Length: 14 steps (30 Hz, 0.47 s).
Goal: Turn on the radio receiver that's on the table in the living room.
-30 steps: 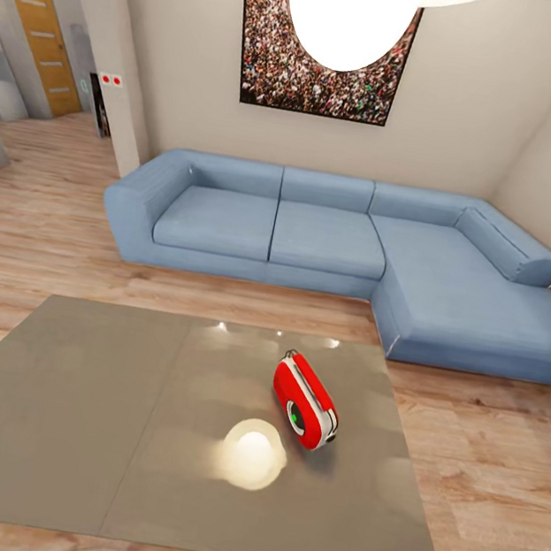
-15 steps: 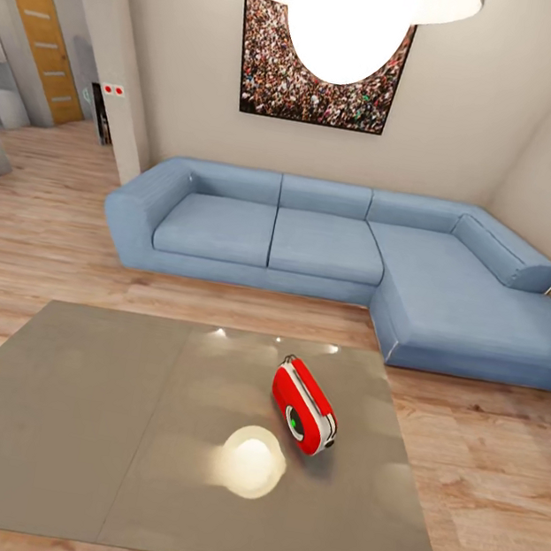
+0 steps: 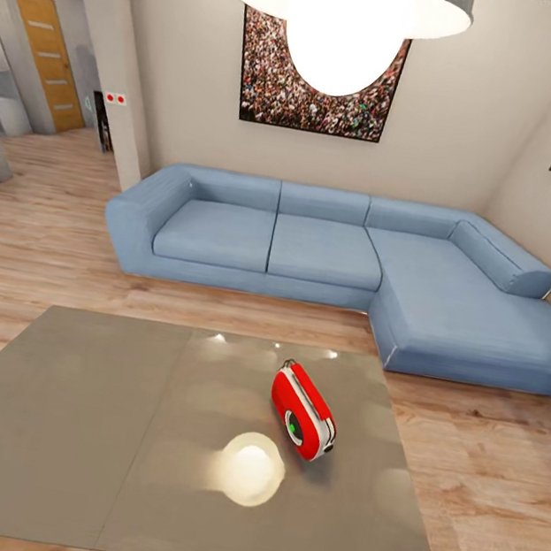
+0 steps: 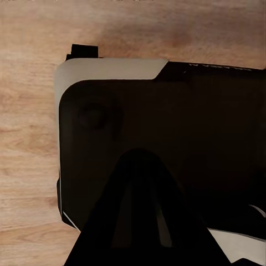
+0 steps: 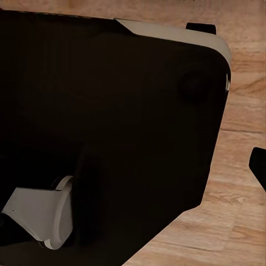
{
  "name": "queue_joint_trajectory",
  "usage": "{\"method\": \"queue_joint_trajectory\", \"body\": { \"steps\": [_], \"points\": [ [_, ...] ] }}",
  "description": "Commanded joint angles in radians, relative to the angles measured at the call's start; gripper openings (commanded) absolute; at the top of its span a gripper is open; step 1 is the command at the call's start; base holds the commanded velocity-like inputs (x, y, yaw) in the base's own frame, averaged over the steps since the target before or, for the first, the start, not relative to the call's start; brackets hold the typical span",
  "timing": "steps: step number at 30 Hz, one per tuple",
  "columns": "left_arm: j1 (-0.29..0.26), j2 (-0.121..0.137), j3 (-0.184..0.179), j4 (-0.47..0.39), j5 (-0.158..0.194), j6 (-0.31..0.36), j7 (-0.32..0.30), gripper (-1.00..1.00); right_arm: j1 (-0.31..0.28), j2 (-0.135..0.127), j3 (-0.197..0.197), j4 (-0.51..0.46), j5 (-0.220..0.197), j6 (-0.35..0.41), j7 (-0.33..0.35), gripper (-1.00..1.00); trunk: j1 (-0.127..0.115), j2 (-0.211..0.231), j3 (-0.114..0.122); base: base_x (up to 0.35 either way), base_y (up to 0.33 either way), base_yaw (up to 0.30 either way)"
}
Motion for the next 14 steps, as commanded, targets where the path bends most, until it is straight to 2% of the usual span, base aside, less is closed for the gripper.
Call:
{"method": "queue_joint_trajectory", "body": {
  "steps": [1, 14],
  "points": [
    [0.000, 0.000, 0.000, 0.000, 0.000, 0.000, 0.000, -1.00, 0.000, 0.000, 0.000, 0.000, 0.000, 0.000, 0.000, 1.00, 0.000, 0.000, 0.000, 0.000, 0.000, 0.000],
    [0.000, 0.000, 0.000, 0.000, 0.000, 0.000, 0.000, -1.00, 0.000, 0.000, 0.000, 0.000, 0.001, 0.001, 0.000, 1.00, 0.000, 0.000, 0.001, 0.000, 0.000, 0.000]
  ]
}}
